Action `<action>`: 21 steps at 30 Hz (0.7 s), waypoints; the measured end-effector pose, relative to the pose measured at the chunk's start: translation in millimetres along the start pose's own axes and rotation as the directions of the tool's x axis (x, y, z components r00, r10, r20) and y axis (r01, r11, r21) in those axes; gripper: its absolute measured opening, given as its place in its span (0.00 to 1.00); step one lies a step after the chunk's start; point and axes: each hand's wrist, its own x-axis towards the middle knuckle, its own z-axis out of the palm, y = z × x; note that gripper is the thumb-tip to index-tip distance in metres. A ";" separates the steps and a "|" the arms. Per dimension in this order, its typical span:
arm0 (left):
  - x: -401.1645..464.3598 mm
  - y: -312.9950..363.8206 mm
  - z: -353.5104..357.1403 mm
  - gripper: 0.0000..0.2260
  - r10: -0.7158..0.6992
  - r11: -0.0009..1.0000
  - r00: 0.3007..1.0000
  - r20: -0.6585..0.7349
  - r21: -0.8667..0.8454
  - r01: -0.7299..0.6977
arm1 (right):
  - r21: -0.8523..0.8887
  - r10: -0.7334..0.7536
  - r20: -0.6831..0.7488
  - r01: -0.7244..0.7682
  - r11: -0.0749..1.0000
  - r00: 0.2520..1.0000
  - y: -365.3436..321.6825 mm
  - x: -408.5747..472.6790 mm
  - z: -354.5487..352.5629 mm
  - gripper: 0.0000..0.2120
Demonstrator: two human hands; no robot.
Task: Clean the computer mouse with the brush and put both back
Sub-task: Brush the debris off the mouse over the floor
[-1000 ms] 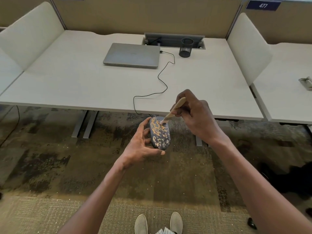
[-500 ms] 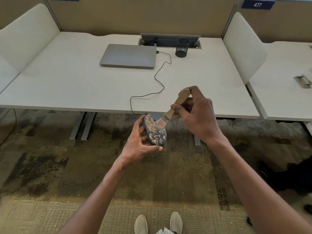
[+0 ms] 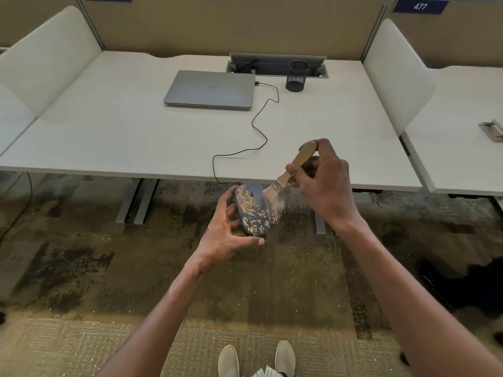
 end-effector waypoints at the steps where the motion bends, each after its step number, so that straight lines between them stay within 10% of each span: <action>1: 0.4 0.4 0.1 0.57 0.000 1.000 1.000 0.001 0.001 0.000 | 0.015 -0.003 0.002 0.003 1.000 1.000 -1.9 0.1 0.7 0.17; 21: -2.9 4.5 -0.3 0.57 0.001 1.000 1.000 -0.013 -0.002 -0.001 | 0.043 0.021 -0.017 -0.021 0.999 1.000 -4.0 -1.4 1.1 0.17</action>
